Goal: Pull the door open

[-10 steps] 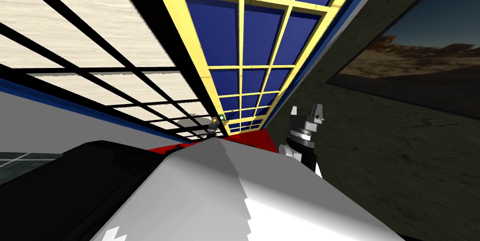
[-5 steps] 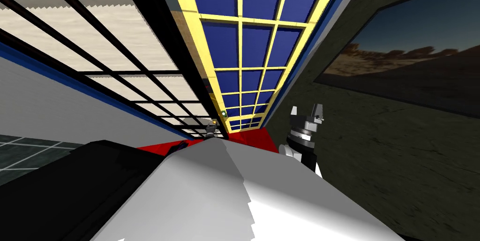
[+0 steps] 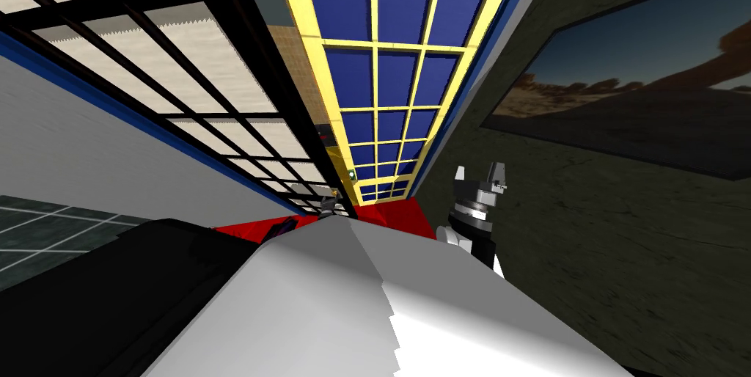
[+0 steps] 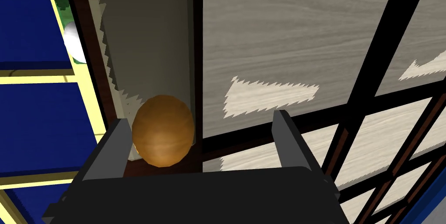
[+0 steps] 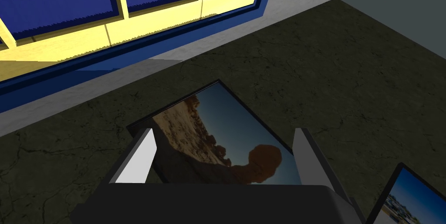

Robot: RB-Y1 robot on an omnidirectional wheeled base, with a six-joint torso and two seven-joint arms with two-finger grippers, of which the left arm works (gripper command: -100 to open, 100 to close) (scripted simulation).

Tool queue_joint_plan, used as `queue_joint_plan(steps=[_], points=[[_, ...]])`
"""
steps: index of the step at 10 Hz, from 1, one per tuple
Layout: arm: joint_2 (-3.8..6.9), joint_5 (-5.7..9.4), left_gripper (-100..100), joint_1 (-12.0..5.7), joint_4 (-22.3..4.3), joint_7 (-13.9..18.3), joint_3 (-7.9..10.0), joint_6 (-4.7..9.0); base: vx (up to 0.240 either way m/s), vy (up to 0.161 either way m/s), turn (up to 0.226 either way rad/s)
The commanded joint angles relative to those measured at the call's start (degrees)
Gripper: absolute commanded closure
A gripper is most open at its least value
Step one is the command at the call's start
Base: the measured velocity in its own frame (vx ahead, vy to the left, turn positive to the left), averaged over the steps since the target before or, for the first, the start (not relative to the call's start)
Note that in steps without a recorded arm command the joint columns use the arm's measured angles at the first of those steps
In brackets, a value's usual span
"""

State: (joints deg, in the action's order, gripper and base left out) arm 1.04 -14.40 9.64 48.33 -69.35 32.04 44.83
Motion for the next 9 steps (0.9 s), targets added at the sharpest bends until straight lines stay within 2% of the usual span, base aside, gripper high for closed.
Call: queue_joint_plan(steps=[1,4,9], points=[[1.63,1.64,100,1.28,-1.3,2.4,1.21,-0.75,-0.099,-0.021,-0.015],[2.0,2.34,100,1.76,-1.5,4.1,1.09,-0.73,-0.109,-0.019,0.008],[2.0,2.34,100,1.76,-1.5,4.1,1.09,-0.73,-0.005,0.002,0.006]])
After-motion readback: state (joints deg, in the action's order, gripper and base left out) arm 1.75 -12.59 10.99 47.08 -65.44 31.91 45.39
